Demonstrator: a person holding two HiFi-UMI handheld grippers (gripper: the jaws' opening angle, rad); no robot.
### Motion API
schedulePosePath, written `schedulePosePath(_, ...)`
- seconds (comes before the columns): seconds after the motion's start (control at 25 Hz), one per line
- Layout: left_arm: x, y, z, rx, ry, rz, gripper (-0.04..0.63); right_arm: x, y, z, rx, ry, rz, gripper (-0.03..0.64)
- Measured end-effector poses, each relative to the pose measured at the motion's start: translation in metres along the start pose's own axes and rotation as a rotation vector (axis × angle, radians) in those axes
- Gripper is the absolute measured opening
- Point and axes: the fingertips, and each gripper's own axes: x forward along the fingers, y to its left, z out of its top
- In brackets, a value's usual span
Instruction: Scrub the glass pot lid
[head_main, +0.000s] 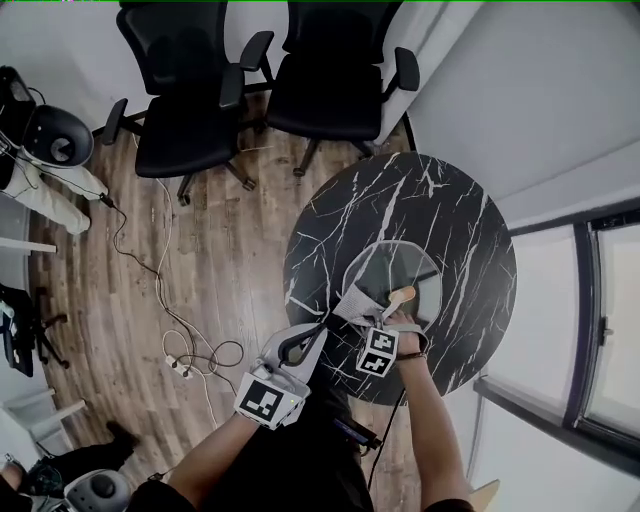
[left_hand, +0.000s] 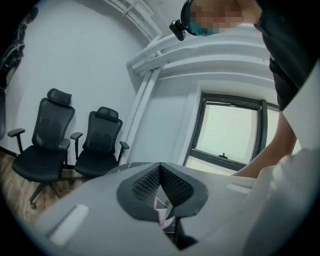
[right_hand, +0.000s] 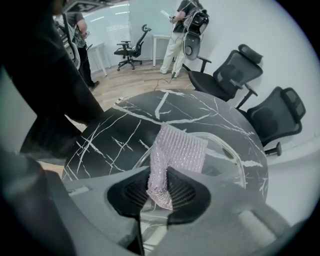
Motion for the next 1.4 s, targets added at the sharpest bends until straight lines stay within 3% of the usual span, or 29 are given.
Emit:
schedulePosePath(0.32,0.007,-0.015,-0.007,0.023,0.021,-0.064,0.000,-0.009,0.021,-0.015,0.058,-0.056,-0.001,0.078)
schedulePosePath(0.52,0.011,-0.032,-0.021,0.032,0.064,-0.111,0.000,-0.011,0.033,-0.026,0.136,-0.084,-0.021,0.078)
schedulePosePath(0.96,0.023,-0.063,-0.025,0.059,0.071,-0.185,0.000,-0.014,0.071,-0.067,0.321,-0.091,-0.008,0.075)
schedulePosePath(1.16,0.029,-0.073,-0.020,0.056,0.051,-0.212,0.000,-0.014,0.074,-0.076,0.476,-0.101,-0.011,0.075)
schedulePosePath(1.4,0.030,-0.080,-0.001,0.052,0.025,-0.229,0.000,-0.015,0.081,-0.071,0.772,-0.150,0.064,0.075)
